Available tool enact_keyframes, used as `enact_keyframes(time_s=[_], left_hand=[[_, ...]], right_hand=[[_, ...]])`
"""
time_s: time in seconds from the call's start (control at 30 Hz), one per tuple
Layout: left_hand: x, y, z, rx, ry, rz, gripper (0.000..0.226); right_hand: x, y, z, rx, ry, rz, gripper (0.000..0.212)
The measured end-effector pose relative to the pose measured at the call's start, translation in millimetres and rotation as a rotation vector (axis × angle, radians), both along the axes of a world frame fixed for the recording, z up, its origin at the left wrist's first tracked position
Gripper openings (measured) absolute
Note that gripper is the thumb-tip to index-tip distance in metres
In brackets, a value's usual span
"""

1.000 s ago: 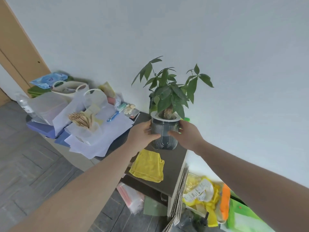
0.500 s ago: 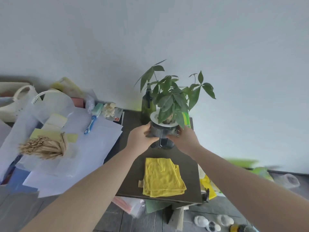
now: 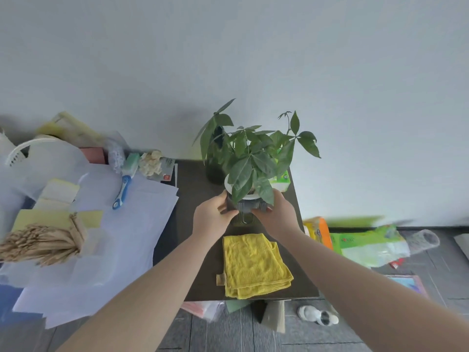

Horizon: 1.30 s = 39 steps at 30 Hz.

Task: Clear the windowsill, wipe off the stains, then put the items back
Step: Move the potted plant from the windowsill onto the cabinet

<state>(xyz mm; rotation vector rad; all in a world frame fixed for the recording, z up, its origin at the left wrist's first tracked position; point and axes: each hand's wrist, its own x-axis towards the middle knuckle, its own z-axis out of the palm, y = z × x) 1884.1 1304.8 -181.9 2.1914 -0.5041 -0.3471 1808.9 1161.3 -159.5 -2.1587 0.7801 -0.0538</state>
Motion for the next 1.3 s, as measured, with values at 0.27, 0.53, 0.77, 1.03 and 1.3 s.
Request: enact_keyframes(time_s=[0.27, 0.53, 0.77, 1.03, 1.3], left_hand=[[-11, -1, -13, 0.000, 0.000, 0.022, 0.041], [-13, 2, -26, -0.038, -0.048, 0.088, 0.033], [-28, 9, -28, 0.004, 0.012, 0.099, 0.033], [-30, 18, -46, 0.014, 0.247, 0.053, 0.061], [-27, 17, -66, 0.368, 0.259, -0.065, 0.073]], right_hand=[[-11, 1, -22, 0.033, -0.023, -0.042, 0.044], [-17, 8, -38, 0.030, -0.077, -0.057, 0.034], [-28, 2, -45, -0.049, 0.010, -0.006, 0.034], [-41, -5, -58, -0.031, 0.079, 0.013, 0.043], [-39, -11, -83, -0.123, 0.441, 0.188, 0.053]])
